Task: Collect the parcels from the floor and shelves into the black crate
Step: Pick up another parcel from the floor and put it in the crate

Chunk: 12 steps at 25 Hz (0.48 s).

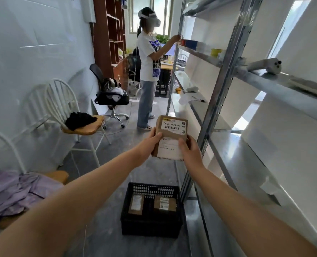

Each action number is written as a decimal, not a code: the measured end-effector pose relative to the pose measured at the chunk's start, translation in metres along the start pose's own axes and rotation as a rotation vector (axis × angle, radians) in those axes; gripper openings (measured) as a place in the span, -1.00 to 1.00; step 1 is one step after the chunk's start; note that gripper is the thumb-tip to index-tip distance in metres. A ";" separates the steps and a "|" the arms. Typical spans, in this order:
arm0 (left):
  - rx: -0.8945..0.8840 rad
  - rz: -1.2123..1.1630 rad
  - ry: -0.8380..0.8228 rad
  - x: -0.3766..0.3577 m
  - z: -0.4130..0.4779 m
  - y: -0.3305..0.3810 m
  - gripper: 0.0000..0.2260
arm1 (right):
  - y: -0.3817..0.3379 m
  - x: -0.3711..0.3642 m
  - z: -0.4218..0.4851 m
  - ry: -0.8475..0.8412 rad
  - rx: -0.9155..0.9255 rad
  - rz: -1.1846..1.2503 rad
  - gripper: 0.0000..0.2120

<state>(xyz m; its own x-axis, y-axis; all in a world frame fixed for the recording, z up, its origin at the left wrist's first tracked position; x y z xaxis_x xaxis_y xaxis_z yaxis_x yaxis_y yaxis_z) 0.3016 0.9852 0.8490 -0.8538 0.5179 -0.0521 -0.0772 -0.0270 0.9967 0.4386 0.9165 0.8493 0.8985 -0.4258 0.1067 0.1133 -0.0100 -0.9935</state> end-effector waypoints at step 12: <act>0.201 -0.031 0.044 0.113 0.199 -0.123 -0.67 | 0.098 -0.101 0.197 0.045 -0.256 -0.021 -0.75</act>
<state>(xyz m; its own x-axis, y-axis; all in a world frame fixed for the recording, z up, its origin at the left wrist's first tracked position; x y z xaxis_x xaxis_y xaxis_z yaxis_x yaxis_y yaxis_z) 0.3172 1.2167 0.7327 -0.8746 0.4781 -0.0810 -0.0028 0.1620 0.9868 0.4428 1.1367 0.7485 0.8766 -0.4630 0.1313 0.0156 -0.2454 -0.9693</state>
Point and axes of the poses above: each hand's wrist, its own z-axis towards the middle knuckle, its own x-axis out of the back of the hand, y = z × x, the point moved 4 cm from there along z, towards the middle knuckle, and after that the axes turned 7 degrees about -x, right-handed, at the moved point
